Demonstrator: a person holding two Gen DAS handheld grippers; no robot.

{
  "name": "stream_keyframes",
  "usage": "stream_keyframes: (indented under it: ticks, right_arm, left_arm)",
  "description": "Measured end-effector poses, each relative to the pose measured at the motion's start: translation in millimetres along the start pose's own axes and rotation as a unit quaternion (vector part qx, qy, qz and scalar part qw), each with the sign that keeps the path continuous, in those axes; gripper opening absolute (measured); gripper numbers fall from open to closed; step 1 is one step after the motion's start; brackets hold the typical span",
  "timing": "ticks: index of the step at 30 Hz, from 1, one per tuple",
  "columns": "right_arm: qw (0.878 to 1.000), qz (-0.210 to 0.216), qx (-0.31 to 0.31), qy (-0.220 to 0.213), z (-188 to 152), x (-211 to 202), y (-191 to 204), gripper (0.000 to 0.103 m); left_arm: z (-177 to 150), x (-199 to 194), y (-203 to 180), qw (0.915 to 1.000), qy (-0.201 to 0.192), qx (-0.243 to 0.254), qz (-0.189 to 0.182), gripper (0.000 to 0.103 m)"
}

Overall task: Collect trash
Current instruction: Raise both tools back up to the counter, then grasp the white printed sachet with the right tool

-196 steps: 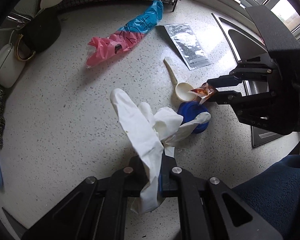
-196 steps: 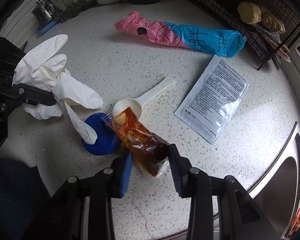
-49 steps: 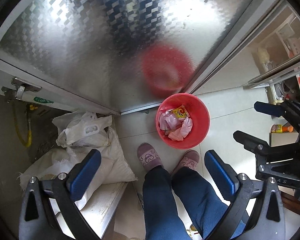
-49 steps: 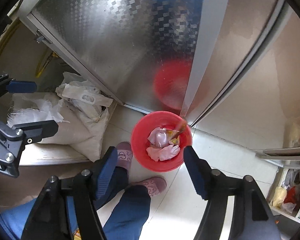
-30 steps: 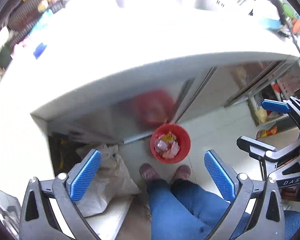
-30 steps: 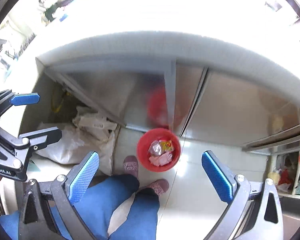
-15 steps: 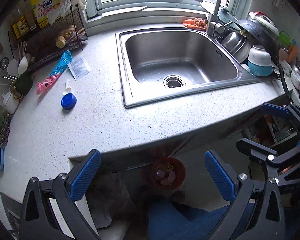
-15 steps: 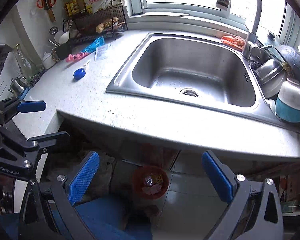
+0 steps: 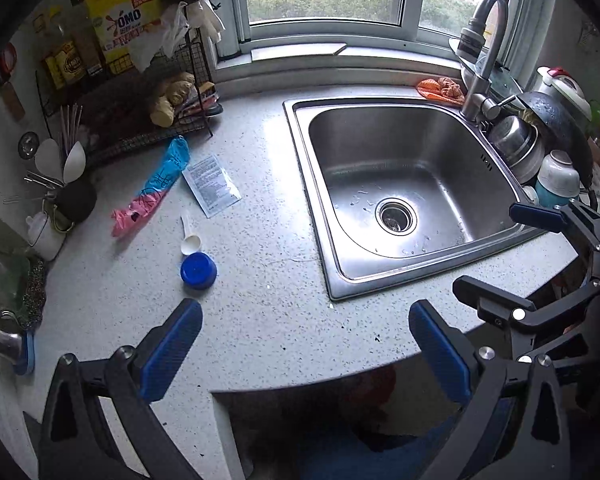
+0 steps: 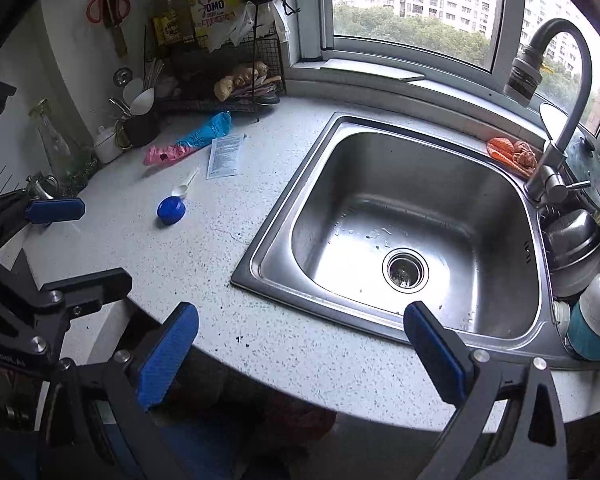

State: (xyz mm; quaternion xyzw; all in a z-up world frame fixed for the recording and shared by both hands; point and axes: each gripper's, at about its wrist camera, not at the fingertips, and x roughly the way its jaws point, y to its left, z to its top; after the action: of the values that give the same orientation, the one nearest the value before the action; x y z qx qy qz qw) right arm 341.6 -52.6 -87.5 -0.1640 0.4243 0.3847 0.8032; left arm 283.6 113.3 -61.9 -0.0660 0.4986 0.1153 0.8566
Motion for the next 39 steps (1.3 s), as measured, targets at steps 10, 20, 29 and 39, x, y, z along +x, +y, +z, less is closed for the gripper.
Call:
stream_keyframes:
  ticks: [10,20,29,39]
  right_arm:
    - [0.999,0.034,-0.017,0.017,80,53,36,0.102]
    - [0.997,0.05,-0.037,0.041,151,112,65,0.102]
    - [0.991,0.056,-0.071,0.096,185,183,88,0.102]
    - [0.981,0.065,-0.088,0.157,200,248,109,0.102]
  left_arm:
    - [55,24,86,0.9995,0.001,-0.016,0.027,0.102]
    - [89,65,172,0.9974,0.022,-0.038,0.057,0.102]
    - [91,116,230,0.9925,0.056,-0.087,0.065,0.102]
    - [93,156,264,0.9883,0.089,-0.108,0.061,0.102]
